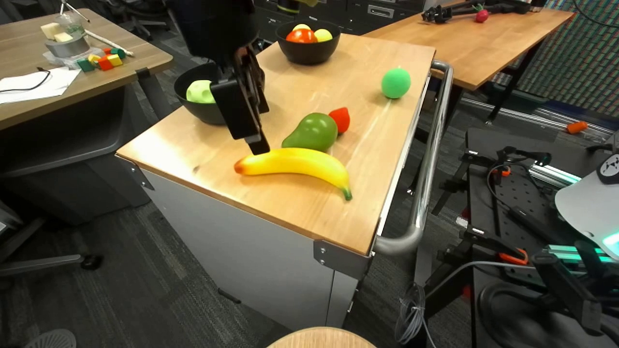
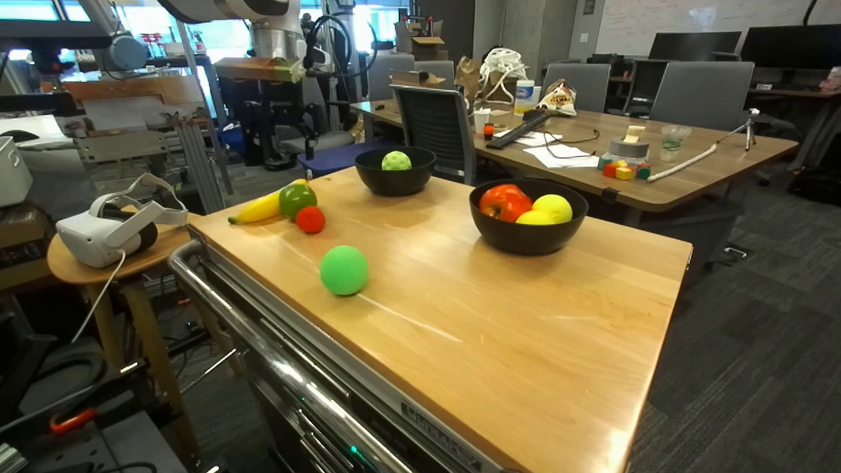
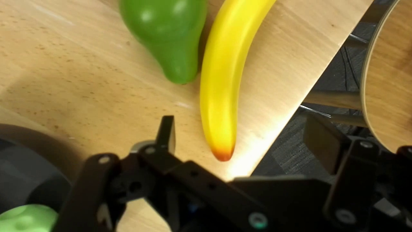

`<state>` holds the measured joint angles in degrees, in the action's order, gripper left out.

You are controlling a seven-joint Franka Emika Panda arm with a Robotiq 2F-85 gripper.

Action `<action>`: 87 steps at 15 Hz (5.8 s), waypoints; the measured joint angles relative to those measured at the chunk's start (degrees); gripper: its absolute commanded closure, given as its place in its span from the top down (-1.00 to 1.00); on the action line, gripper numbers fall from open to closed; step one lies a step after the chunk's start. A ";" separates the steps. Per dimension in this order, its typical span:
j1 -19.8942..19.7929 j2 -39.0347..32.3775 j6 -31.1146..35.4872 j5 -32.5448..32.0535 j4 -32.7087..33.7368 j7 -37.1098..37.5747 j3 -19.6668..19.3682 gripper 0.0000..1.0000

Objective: Pick up the fruit toys from the top of the cabinet and put them in the two black bowls.

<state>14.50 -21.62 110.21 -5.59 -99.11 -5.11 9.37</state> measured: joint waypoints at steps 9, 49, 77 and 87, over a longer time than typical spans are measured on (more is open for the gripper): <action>-1.60 -1.75 1.93 1.70 -0.54 -2.93 0.08 1.00; -9.85 -28.70 -6.59 -8.04 52.45 -33.05 -4.17 -0.63; -8.41 -32.06 -40.32 0.19 69.06 -23.12 -1.14 1.00; -9.07 -31.71 -40.62 1.66 68.63 -20.59 -0.78 1.00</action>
<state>5.43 -53.33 69.58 -3.93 -30.48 -25.70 8.59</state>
